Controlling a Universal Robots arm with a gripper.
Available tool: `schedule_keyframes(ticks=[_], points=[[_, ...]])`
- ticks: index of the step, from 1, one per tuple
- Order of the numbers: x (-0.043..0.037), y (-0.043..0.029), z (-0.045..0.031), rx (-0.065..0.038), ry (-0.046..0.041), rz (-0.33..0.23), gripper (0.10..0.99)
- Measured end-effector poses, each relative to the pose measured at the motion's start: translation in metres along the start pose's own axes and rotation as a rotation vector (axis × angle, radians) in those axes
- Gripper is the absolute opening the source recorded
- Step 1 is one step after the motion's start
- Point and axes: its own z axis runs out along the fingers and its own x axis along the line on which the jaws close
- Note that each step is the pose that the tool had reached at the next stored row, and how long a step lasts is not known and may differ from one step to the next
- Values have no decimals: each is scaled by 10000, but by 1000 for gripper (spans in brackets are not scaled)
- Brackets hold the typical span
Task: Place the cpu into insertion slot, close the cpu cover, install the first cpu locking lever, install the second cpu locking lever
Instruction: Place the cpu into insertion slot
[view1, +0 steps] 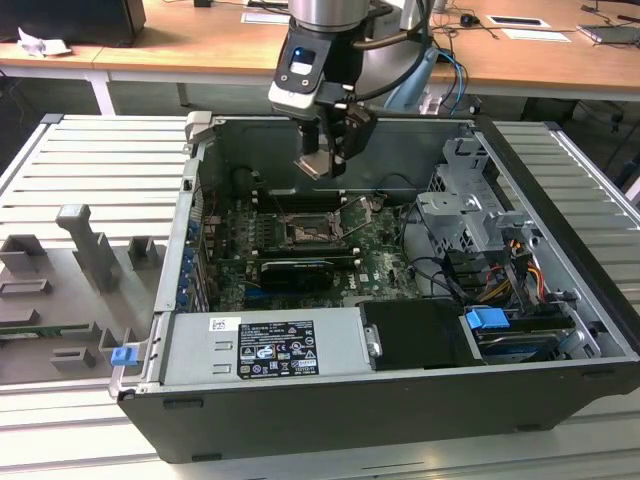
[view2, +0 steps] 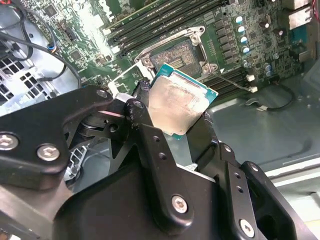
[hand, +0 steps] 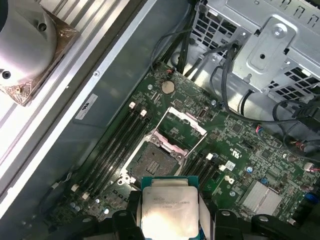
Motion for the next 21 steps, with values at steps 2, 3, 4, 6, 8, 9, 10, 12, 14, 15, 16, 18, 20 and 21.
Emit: schedule_keyframes(ticks=[2,3,4,6,8,9,10,12,14,15,16,18,20,21], points=[[0,0,3,-4,-14,164,541],[0,0,3,-5,-21,246,541],[0,-1,5,-7,-27,319,541],[0,-1,7,-10,-41,490,541],[0,-1,10,-14,-57,686,541],[0,-1,12,-17,-68,822,541],[0,-1,13,-19,-78,930,541],[0,-1,15,-22,-91,1088,541],[0,-1,18,-26,-107,1278,541],[0,-1,19,-27,-113,1350,541],[0,-2,21,-29,-121,1446,541],[0,-2,23,-32,-135,1612,541],[0,-2,26,-37,-156,1860,541],[-1,-2,28,-40,-169,2020,541]])
